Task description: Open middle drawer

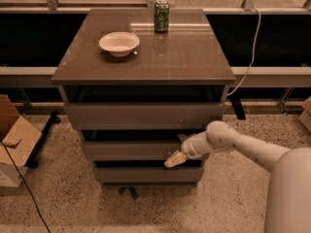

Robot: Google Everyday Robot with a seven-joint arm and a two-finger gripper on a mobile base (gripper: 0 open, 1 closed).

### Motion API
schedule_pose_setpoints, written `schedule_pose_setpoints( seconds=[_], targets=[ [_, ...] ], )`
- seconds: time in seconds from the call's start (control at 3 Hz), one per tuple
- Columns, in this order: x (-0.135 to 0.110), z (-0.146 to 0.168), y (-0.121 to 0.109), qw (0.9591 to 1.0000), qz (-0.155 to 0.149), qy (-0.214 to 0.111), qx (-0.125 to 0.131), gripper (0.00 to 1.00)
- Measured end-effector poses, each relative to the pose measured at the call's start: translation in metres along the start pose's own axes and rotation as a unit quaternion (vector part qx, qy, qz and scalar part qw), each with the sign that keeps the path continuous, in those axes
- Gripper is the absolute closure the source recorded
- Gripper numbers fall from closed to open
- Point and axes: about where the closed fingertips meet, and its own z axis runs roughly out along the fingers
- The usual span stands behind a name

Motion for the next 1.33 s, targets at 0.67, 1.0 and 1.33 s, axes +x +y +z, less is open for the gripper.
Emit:
schedule_pose_setpoints(
  seconds=[0.67,1.0,1.33],
  targets=[
    [0.0034,-0.0111,0.0054,0.9999,0.01,0.004,0.0,0.73],
    [0.002,-0.0126,0.0054,0.9999,0.01,0.004,0.0,1.0],
    [0.002,-0.0126,0.0054,0.9999,0.01,0.004,0.0,1.0]
  ],
)
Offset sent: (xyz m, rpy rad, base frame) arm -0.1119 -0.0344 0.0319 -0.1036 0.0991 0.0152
